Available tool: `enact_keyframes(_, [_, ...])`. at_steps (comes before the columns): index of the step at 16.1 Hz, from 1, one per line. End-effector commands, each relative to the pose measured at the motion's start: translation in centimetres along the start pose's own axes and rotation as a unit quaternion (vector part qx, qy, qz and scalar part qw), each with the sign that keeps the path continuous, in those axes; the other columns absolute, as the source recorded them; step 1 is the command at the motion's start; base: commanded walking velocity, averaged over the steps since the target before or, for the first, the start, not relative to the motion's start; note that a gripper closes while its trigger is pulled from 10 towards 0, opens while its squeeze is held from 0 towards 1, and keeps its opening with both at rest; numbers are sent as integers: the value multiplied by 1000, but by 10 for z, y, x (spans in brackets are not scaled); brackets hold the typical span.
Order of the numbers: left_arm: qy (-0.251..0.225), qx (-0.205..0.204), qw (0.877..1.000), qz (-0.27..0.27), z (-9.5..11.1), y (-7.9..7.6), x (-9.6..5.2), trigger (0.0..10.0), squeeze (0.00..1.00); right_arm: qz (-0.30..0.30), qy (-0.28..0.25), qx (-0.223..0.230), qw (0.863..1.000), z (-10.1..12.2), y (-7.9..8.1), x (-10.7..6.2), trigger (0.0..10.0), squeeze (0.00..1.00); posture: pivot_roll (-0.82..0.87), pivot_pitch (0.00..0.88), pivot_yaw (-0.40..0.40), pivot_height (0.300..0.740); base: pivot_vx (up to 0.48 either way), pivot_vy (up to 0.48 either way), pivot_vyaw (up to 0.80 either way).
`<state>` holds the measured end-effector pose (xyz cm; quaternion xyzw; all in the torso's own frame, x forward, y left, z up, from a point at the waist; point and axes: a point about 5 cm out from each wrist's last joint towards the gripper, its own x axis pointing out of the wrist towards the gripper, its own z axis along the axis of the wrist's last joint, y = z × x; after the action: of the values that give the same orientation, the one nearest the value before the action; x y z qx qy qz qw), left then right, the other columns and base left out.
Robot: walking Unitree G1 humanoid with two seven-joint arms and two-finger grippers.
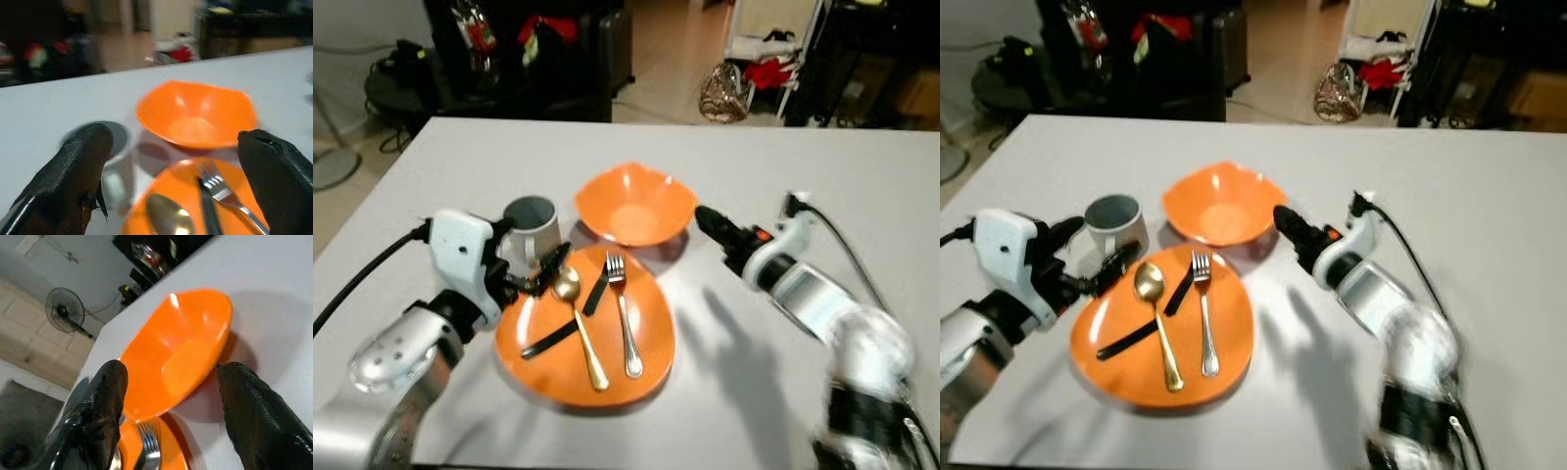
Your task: Setting the table
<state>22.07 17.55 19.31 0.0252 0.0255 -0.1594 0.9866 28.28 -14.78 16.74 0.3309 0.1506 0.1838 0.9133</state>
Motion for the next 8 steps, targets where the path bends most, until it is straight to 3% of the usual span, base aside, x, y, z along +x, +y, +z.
enact_keyframes(1, [-13,9,999,39,3,2,-2,10000,0,16,-13,-50,999,4,14,-10,10000,1000,-50,0,30,740,0,0,0])
enact_keyframes(2, [-14,20,999,48,3,0,-3,10000,0,23,-23,-80,996,5,21,-21,10000,1000,-58,0,29,740,0,0,0])
enact_keyframes(4, [-16,20,998,60,1,-6,-2,10000,0,7,-20,-225,974,-3,28,-40,10000,1000,-71,0,37,740,0,0,0])
enact_keyframes(5, [-17,20,998,62,0,-8,-2,10000,0,-3,-16,-255,967,-7,27,-42,10000,1000,-73,0,39,740,0,0,0])
enact_keyframes(8, [-17,20,998,62,0,-8,-2,10000,0,-3,-16,-255,967,-7,27,-42,10000,1000,-73,0,39,740,0,0,0])
